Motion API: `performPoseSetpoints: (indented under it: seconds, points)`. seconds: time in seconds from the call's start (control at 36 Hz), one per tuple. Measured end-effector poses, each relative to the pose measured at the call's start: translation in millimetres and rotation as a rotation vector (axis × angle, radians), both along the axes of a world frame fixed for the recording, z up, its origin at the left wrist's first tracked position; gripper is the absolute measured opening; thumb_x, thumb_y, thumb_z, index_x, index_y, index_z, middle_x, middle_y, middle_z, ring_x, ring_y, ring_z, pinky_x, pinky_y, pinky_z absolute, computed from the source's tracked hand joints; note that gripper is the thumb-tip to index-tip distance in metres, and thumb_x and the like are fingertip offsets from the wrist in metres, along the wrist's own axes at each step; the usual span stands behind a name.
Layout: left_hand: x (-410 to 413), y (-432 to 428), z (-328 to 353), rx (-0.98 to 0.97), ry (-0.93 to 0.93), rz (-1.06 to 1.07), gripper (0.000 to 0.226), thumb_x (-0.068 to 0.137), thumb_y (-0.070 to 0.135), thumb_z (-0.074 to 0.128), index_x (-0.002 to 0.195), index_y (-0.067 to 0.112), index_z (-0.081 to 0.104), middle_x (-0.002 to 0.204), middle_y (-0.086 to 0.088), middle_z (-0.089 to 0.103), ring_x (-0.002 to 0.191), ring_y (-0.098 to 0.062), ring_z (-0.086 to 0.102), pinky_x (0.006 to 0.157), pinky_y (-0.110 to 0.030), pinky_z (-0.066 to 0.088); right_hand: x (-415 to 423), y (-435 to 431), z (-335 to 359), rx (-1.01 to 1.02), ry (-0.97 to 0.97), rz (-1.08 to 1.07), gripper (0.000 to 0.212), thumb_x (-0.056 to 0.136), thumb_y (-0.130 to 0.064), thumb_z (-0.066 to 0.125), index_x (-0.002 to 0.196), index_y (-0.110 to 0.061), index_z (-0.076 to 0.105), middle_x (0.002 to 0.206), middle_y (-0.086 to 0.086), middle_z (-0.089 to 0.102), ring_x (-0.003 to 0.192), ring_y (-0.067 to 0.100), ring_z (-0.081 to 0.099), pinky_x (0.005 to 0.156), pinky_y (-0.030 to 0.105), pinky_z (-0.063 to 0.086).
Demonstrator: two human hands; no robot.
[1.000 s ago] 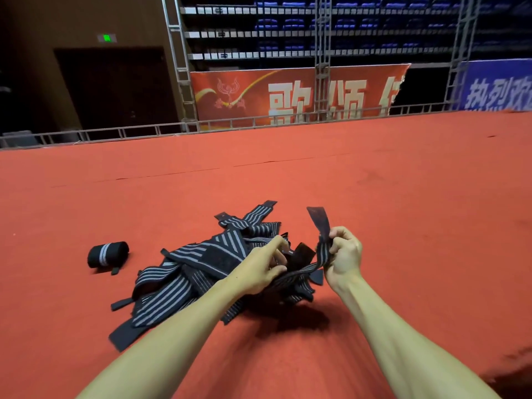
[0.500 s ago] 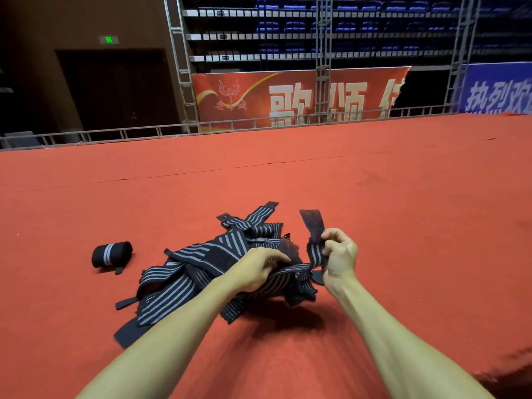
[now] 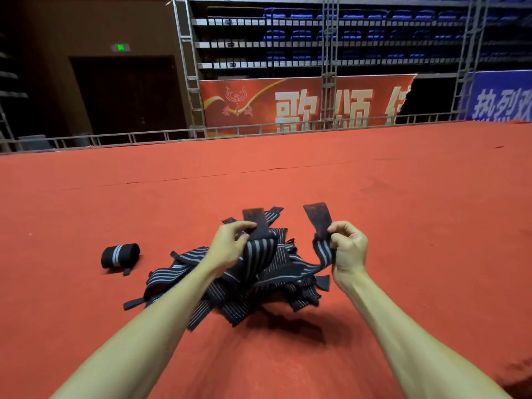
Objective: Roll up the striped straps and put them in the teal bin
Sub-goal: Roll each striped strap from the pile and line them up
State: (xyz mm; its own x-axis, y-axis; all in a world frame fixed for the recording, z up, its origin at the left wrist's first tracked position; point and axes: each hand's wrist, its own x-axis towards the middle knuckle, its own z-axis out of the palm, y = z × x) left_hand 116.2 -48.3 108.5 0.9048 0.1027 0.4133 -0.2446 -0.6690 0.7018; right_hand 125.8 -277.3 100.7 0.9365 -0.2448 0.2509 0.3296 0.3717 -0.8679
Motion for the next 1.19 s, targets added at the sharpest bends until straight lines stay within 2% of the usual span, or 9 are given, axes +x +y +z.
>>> performPoseSetpoints:
  seconds: [0.08, 0.19, 0.36, 0.67, 0.81, 0.89, 1.03, 1.11, 1.19]
  points:
    - [-3, 24, 18, -0.112, -0.024, 0.063, 0.031, 0.096, -0.003, 0.053, 0.12, 0.01, 0.068, 0.119, -0.002, 0.067, 0.106, -0.013, 0.061, 0.085, -0.017, 0.045, 1, -13, 11, -0.004, -0.033, -0.016, 0.028, 0.049, -0.001, 0.04, 0.052, -0.02, 0.06, 0.052, -0.005, 0.051, 0.05, 0.014, 0.037, 0.048, 0.023, 0.027]
    - [-13, 39, 47, -0.172, -0.09, 0.029, 0.039, 0.086, -0.001, 0.071, 0.122, 0.012, 0.064, 0.116, 0.002, 0.064, 0.088, -0.008, 0.065, 0.073, -0.006, 0.048, 2, -15, 27, -0.053, -0.089, -0.011, 0.034, 0.056, 0.003, 0.049, 0.061, -0.023, 0.07, 0.064, -0.006, 0.059, 0.061, 0.014, 0.046, 0.052, 0.024, 0.035]
    - [-22, 53, 110, -0.074, -0.232, 0.026, 0.033, 0.086, -0.011, 0.063, 0.106, 0.014, 0.063, 0.105, -0.006, 0.066, 0.096, -0.017, 0.062, 0.087, -0.034, 0.05, -10, 12, 78, -0.261, -0.31, 0.032, 0.044, 0.073, 0.023, 0.055, 0.082, -0.018, 0.07, 0.083, -0.006, 0.067, 0.065, -0.006, 0.056, 0.06, 0.012, 0.045]
    - [-50, 60, 222, 0.01, -0.475, 0.002, 0.034, 0.088, -0.017, 0.054, 0.106, 0.008, 0.067, 0.102, -0.002, 0.065, 0.083, 0.021, 0.057, 0.078, 0.0, 0.041, -16, 42, 193, -0.365, -0.55, 0.115, 0.036, 0.079, 0.013, 0.069, 0.095, -0.02, 0.073, 0.095, -0.01, 0.069, 0.083, -0.01, 0.064, 0.073, 0.012, 0.05]
    - [-60, 66, 245, -0.05, -0.562, 0.055, 0.037, 0.088, -0.016, 0.052, 0.097, 0.017, 0.065, 0.091, 0.005, 0.063, 0.079, 0.009, 0.061, 0.07, -0.007, 0.046, -10, 46, 233, -0.386, -0.591, 0.05, 0.038, 0.078, 0.012, 0.07, 0.091, -0.023, 0.073, 0.094, -0.008, 0.071, 0.093, 0.008, 0.069, 0.084, 0.026, 0.056]
    - [-66, 65, 250, -0.076, -0.615, 0.09, 0.035, 0.087, -0.016, 0.05, 0.095, 0.016, 0.062, 0.087, 0.009, 0.059, 0.078, 0.004, 0.059, 0.063, -0.009, 0.044, -13, 47, 249, -0.378, -0.607, 0.014, 0.033, 0.079, 0.011, 0.071, 0.093, -0.019, 0.074, 0.093, -0.007, 0.071, 0.085, -0.001, 0.067, 0.076, 0.019, 0.055]
    - [-76, 63, 252, -0.1, -0.646, 0.134, 0.036, 0.086, -0.015, 0.048, 0.092, 0.017, 0.062, 0.091, 0.013, 0.059, 0.087, 0.011, 0.058, 0.078, -0.015, 0.048, -19, 44, 263, -0.411, -0.629, -0.025, 0.031, 0.079, 0.007, 0.072, 0.091, -0.022, 0.074, 0.096, -0.006, 0.073, 0.096, 0.007, 0.069, 0.089, 0.027, 0.056]
    - [-80, 61, 253, -0.155, -0.642, 0.149, 0.041, 0.087, -0.012, 0.05, 0.085, 0.028, 0.06, 0.091, 0.01, 0.06, 0.086, -0.005, 0.061, 0.067, -0.019, 0.05, -24, 41, 266, -0.431, -0.64, -0.02, 0.031, 0.079, 0.009, 0.071, 0.095, -0.018, 0.073, 0.098, -0.005, 0.072, 0.095, 0.002, 0.067, 0.091, 0.023, 0.054]
    - [-86, 56, 254, -0.181, -0.643, 0.129, 0.038, 0.089, -0.012, 0.05, 0.086, 0.024, 0.059, 0.09, 0.009, 0.058, 0.079, 0.003, 0.062, 0.059, -0.016, 0.048, -27, 38, 269, -0.432, -0.638, -0.008, 0.031, 0.08, 0.009, 0.069, 0.097, -0.016, 0.074, 0.1, -0.004, 0.072, 0.098, 0.004, 0.067, 0.091, 0.021, 0.054]
